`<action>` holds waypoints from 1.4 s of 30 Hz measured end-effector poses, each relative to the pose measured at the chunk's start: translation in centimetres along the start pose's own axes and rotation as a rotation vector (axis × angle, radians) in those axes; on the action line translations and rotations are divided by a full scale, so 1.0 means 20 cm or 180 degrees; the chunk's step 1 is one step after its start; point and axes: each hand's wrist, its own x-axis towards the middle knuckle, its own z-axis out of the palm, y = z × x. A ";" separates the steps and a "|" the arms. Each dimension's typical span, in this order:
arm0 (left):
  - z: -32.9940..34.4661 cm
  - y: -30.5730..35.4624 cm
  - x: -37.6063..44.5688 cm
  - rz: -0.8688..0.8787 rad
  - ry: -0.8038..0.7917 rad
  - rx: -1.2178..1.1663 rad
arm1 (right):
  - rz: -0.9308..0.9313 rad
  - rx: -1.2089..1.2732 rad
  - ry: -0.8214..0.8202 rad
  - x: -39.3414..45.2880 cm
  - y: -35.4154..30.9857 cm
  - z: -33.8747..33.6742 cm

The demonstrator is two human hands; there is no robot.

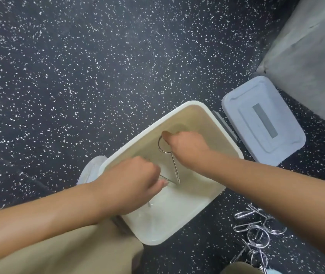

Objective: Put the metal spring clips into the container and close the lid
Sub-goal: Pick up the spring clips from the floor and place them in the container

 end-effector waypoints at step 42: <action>-0.15 0.93 0.30 0.1484 -0.0517 0.0953 | 0.1968 0.2684 0.1381 -1.49 0.83 0.45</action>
